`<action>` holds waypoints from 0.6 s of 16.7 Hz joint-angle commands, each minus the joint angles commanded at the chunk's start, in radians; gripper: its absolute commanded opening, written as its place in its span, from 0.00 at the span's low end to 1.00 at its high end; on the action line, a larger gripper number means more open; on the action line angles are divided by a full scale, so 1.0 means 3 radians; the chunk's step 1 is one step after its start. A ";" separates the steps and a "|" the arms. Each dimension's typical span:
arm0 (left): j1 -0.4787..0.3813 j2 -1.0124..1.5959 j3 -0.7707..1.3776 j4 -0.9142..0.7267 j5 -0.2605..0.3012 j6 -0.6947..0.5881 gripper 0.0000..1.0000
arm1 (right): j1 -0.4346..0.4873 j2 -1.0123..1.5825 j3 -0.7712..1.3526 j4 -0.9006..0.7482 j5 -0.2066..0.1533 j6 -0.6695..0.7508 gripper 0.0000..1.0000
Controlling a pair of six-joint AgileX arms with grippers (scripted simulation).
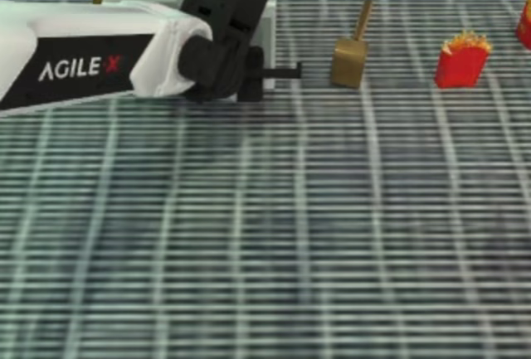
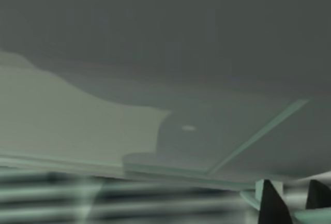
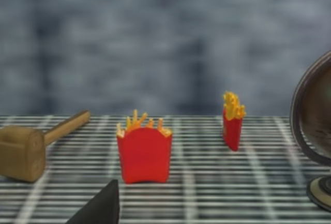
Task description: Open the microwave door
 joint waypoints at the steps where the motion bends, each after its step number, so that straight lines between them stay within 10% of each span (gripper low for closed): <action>1: 0.0012 -0.0042 -0.0034 0.0038 0.0025 0.0037 0.00 | 0.0000 0.0000 0.0000 0.0000 0.0000 0.0000 1.00; 10: 0.0033 -0.0082 -0.0131 0.0073 0.0071 0.0116 0.00 | 0.0000 0.0000 0.0000 0.0000 0.0000 0.0000 1.00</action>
